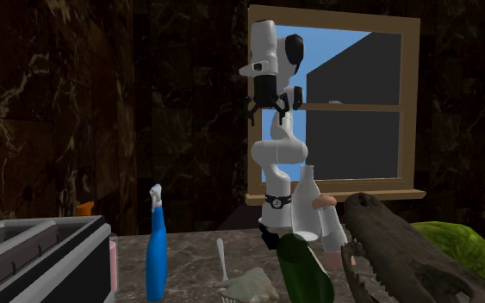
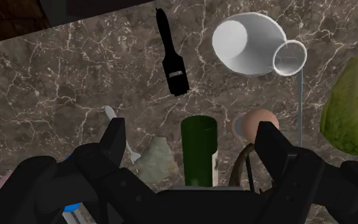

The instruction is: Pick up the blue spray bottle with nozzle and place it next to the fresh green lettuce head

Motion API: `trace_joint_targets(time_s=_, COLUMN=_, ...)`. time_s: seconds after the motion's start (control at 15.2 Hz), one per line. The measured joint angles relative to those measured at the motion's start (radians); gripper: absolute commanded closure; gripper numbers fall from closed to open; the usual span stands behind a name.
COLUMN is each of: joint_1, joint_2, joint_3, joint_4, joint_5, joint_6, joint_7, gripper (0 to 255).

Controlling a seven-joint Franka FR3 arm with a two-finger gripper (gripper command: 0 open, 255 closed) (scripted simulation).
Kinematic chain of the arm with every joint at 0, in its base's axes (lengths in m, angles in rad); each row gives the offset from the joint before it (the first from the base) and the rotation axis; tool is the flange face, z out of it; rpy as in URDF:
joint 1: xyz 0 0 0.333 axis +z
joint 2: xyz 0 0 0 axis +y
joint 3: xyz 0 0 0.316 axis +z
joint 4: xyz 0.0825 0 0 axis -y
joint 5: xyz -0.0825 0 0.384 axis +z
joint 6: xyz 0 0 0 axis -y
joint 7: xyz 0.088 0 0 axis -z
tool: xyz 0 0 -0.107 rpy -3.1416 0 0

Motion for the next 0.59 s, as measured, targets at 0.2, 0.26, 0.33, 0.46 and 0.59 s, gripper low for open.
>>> trace_joint_targets(time_s=0.2, joint_1=-0.002, joint_2=0.039, joint_3=-0.016, joint_4=0.009, joint_5=-0.012, joint_6=0.030, joint_7=-0.020, gripper=0)
trace_joint_targets(time_s=0.26, joint_1=-0.004, joint_2=0.068, joint_3=-0.028, joint_4=0.018, joint_5=-0.020, joint_6=0.050, joint_7=-0.036, gripper=0)
trace_joint_targets(time_s=0.33, joint_1=-0.006, joint_2=0.093, joint_3=-0.041, joint_4=0.018, joint_5=-0.029, joint_6=0.075, joint_7=-0.052, gripper=0)
trace_joint_targets(time_s=0.46, joint_1=-0.006, joint_2=0.158, joint_3=-0.059, joint_4=0.042, joint_5=-0.039, joint_6=0.117, joint_7=-0.078, gripper=0)
trace_joint_targets(time_s=0.59, joint_1=-0.008, joint_2=0.224, joint_3=-0.083, joint_4=0.060, joint_5=-0.051, joint_6=0.167, joint_7=-0.111, gripper=0)
